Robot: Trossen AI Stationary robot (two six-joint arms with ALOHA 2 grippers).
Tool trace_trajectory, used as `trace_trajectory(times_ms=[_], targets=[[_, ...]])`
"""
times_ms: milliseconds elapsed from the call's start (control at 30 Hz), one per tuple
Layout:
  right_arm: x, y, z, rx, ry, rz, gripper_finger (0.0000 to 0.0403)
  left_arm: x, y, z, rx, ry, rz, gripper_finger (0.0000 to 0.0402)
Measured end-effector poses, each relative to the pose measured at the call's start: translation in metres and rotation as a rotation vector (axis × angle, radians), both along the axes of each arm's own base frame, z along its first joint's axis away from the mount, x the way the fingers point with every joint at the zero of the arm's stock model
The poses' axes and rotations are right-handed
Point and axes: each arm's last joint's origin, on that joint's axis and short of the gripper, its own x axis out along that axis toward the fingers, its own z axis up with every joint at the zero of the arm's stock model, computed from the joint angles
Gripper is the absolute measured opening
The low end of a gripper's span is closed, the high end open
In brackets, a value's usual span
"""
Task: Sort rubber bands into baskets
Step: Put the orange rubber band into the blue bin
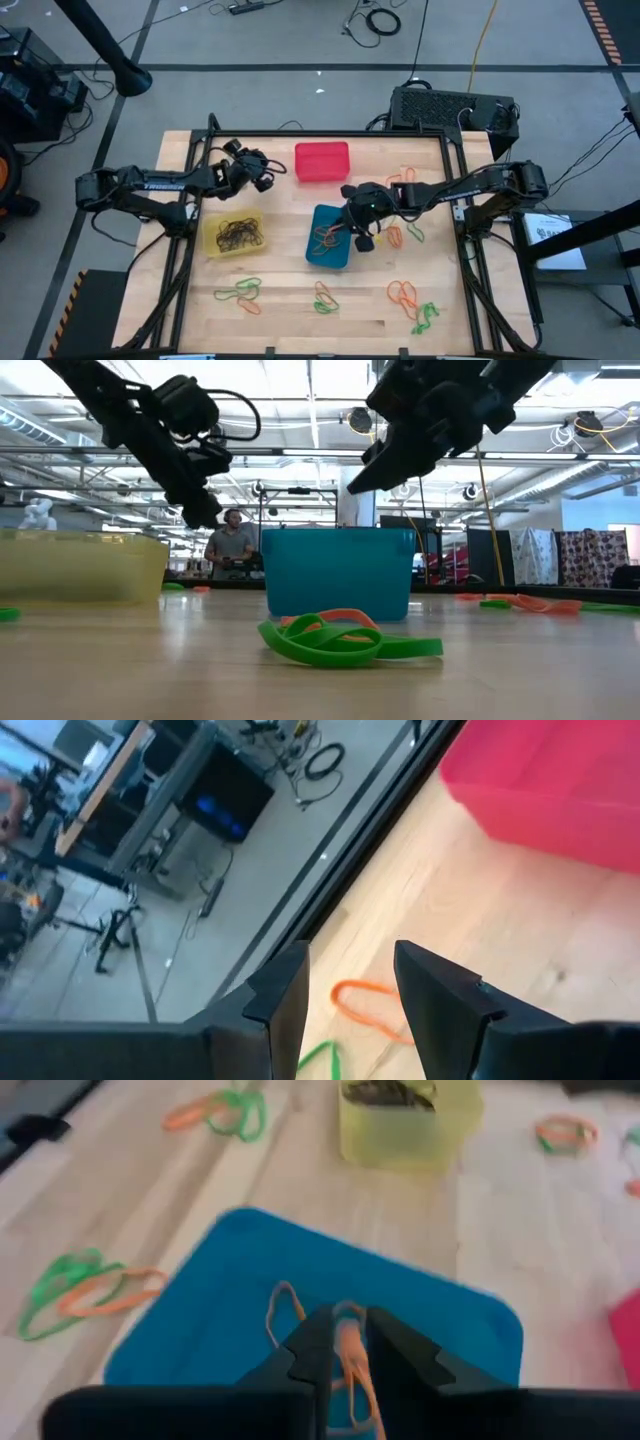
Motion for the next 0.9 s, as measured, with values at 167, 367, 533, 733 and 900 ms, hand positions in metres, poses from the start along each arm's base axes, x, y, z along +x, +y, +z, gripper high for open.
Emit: trace_trajectory(times_ms=[167, 367, 533, 733, 900], targets=[[-0.001, 0.000, -0.001, 0.044, 0.027, -0.035, 0.0099, -0.002, 0.004, 0.000, -0.018, -0.064, 0.052, 0.0158], [-0.008, -0.004, 0.011, 0.041, 0.156, -0.062, 0.0149, 0.002, 0.005, 0.004, -0.033, -0.175, 0.057, 0.0157], [-0.030, -0.014, 0.036, -0.029, 0.301, -0.233, 0.0159, 0.006, 0.005, 0.008, -0.033, -0.244, 0.044, 0.0157], [-0.071, -0.031, 0.039, -0.150, 0.526, -0.507, 0.0155, 0.014, 0.004, 0.007, -0.116, -0.355, -0.016, 0.0157], [-0.095, -0.057, 0.025, -0.160, 0.554, -0.746, 0.0144, 0.025, 0.002, -0.002, -0.117, -0.376, -0.038, 0.0157]])
